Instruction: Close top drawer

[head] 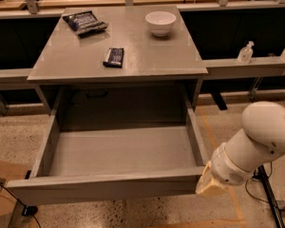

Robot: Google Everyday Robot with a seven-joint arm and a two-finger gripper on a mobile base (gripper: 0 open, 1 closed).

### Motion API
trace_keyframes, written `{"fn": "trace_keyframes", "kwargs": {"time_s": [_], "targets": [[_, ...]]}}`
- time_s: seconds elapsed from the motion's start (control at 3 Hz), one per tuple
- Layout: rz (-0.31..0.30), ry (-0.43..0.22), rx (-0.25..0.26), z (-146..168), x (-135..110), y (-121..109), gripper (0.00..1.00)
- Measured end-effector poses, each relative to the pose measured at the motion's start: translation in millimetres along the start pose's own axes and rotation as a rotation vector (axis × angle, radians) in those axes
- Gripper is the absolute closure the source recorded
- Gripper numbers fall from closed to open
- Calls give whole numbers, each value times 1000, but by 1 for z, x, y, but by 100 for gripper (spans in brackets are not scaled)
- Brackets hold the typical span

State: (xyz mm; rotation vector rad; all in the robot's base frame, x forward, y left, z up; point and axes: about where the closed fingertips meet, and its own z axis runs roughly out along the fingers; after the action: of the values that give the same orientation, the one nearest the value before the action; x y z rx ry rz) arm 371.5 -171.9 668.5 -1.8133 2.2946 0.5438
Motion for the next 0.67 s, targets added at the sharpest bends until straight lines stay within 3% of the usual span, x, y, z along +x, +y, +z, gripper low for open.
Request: {"fn": "trace_keyframes", "kwargs": {"time_s": [0.33,0.67], "targets": [[-19,-35,97,-6,-10,-25,100],[-52,-74,113,2,-23,-38,100]]}}
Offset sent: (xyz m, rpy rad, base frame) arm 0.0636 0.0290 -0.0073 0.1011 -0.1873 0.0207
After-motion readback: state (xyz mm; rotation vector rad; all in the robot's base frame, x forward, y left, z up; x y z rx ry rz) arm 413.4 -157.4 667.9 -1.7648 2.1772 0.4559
